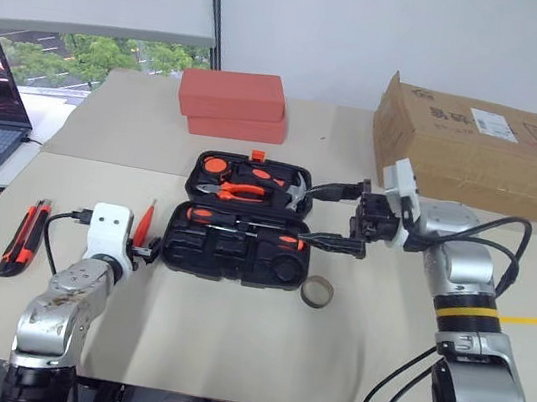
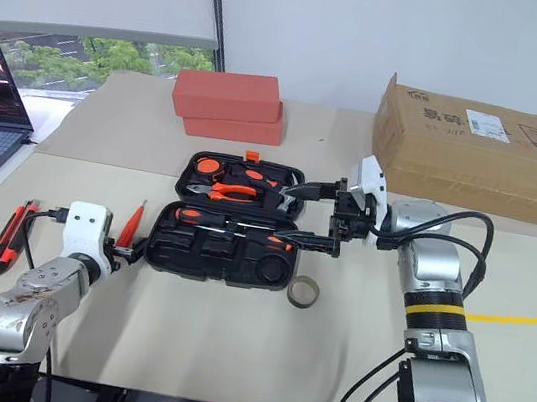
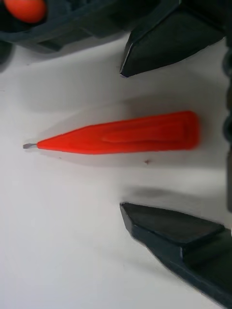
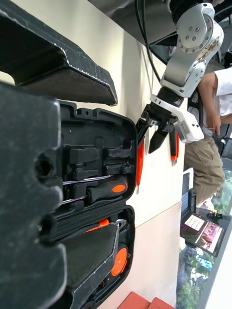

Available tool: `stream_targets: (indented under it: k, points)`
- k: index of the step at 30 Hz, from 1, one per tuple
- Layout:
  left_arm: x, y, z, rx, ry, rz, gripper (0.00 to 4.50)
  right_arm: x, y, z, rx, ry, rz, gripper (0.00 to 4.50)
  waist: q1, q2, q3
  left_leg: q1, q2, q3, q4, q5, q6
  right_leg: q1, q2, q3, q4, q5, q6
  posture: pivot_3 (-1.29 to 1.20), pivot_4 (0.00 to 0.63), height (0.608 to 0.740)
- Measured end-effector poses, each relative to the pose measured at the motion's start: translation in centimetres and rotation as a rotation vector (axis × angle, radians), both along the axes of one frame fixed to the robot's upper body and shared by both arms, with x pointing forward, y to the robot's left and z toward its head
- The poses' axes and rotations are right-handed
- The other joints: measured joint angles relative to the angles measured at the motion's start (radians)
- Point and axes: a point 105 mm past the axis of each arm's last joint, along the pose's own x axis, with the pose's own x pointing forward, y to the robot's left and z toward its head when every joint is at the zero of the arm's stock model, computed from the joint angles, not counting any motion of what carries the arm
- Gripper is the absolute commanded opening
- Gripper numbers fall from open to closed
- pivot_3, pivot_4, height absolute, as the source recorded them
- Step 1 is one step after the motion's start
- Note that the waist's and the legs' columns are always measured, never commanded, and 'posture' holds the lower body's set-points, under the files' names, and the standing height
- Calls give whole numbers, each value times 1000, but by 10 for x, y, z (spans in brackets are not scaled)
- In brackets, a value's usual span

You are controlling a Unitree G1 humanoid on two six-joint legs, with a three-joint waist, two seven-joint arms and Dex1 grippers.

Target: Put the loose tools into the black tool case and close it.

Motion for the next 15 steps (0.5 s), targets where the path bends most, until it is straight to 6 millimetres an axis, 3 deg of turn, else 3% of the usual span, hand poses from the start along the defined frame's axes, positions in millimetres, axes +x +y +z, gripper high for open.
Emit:
stream_targets:
  k: [7,12,15]
  points:
    - [2,5,-2,-22,-24,-6,643,-1,1,7,25,-15,-5,4500,-8,0,0,1,1,0,0,0,0,0,1,0,0,0,0,0,150,712]
    - [5,14,7,-26,-90,-35,486,-2,1,10,54,-16,-11,4500,-6,-1,0,-1,1,0,0,0,0,-1,1,-1,0,0,0,0,150,712]
    - [8,15,33,14,-196,-149,486,0,-2,10,64,-10,-35,4500,-6,-1,0,-2,1,0,0,0,0,-1,0,-1,-1,0,0,0,150,712]
